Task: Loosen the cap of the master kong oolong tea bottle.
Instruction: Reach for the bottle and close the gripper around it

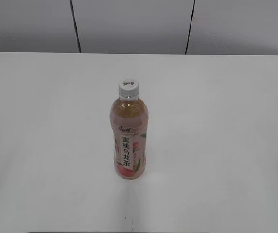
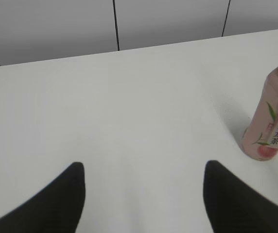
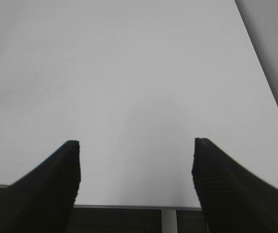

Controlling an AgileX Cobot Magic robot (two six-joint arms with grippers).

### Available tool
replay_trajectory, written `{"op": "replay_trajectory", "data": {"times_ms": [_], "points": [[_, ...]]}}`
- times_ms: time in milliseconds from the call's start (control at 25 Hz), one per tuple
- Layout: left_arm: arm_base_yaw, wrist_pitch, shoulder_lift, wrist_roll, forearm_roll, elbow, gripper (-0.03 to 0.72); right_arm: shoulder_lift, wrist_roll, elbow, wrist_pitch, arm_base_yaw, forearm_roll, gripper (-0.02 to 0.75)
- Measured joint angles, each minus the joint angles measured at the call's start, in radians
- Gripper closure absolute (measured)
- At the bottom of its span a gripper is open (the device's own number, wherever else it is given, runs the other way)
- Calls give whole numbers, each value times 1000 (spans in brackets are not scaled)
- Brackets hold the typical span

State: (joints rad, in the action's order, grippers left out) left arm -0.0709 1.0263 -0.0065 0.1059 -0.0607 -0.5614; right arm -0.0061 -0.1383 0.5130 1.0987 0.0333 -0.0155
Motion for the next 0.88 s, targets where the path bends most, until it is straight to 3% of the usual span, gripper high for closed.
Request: {"op": "replay_trajectory", "data": {"times_ms": [880], "points": [[0, 0, 0, 0, 0, 0, 220, 0, -1, 0, 0, 0, 0, 192]]}}
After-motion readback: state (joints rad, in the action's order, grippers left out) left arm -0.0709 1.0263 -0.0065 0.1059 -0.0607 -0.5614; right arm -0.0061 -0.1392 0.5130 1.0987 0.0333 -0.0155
